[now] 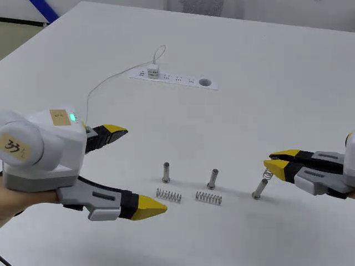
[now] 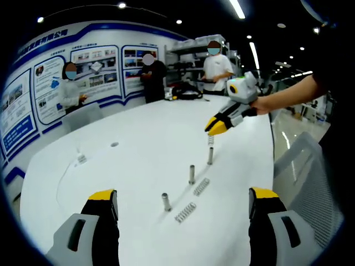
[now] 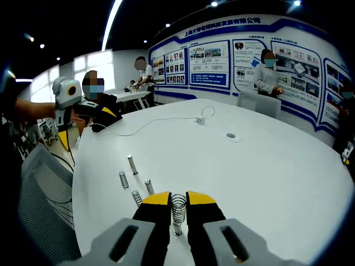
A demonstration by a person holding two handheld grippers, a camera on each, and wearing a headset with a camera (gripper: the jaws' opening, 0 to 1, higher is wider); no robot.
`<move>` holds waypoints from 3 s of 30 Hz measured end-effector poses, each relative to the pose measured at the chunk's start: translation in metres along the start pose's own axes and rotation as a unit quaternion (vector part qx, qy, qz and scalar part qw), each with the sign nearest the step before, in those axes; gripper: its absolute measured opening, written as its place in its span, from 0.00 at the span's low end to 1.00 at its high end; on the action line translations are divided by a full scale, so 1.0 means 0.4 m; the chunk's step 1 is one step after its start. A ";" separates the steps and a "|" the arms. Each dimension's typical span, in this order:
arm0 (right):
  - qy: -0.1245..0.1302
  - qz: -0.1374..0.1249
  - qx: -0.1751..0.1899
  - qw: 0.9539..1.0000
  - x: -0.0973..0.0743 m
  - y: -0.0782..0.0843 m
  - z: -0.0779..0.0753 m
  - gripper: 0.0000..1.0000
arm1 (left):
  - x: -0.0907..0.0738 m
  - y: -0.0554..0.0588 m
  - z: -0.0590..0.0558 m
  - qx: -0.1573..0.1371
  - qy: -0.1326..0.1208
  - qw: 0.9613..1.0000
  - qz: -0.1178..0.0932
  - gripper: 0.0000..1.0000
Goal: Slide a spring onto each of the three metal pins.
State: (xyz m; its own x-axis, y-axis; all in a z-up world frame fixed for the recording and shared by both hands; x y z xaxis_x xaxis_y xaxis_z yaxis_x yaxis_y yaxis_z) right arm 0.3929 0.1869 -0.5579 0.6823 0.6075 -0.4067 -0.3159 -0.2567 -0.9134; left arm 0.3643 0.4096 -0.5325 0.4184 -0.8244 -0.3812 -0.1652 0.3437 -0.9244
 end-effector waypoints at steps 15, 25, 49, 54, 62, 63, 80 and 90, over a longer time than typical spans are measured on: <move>0.000 0.011 0.006 1.000 0.010 0.024 0.002 0.11 | -0.003 -0.002 0.006 -0.004 -0.002 1.000 -0.003 1.00; -0.001 0.016 0.008 1.000 0.012 0.037 0.009 0.11 | -0.001 -0.004 0.003 -0.004 0.002 1.000 -0.002 1.00; -0.002 0.044 -0.006 0.999 0.028 0.078 0.010 0.11 | 0.000 -0.007 -0.006 -0.004 0.008 1.000 -0.004 0.98; -0.002 0.048 -0.006 0.999 0.029 0.084 0.009 0.11 | 0.000 -0.011 -0.005 -0.003 0.009 1.000 -0.005 0.98; -0.004 0.061 -0.012 0.998 0.034 0.101 0.009 0.11 | 0.002 -0.011 -0.008 -0.003 0.011 1.000 -0.005 0.98; -0.003 0.063 -0.014 0.998 0.035 0.103 0.009 0.11 | 0.002 -0.011 -0.009 -0.003 0.012 1.000 -0.004 0.98; 0.007 0.108 -0.023 0.994 0.055 0.158 0.006 0.11 | -0.001 -0.009 -0.012 -0.003 0.012 1.000 -0.001 0.98; 0.007 0.118 -0.026 0.993 0.054 0.164 0.008 0.12 | -0.002 -0.009 -0.012 -0.003 0.012 1.000 -0.001 0.98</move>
State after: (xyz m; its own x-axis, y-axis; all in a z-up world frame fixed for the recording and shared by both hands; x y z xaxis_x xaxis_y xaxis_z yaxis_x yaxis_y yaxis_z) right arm 0.3849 0.1857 -0.6264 0.6029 0.5158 -0.6087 -0.4336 -0.4285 -0.7927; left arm 0.3603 0.4070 -0.5288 0.3973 -0.8354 -0.3799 -0.1698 0.3399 -0.9250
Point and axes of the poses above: the centre of the closed fingertips' face, and the gripper's own axes: x roughly forward along the fingers, z roughly to its left, y roughly out of its underside, the point moved 2 cm from there along -x, roughly backward along the fingers, and after that the axes turned 4 degrees about -z, right-handed, at the moved point
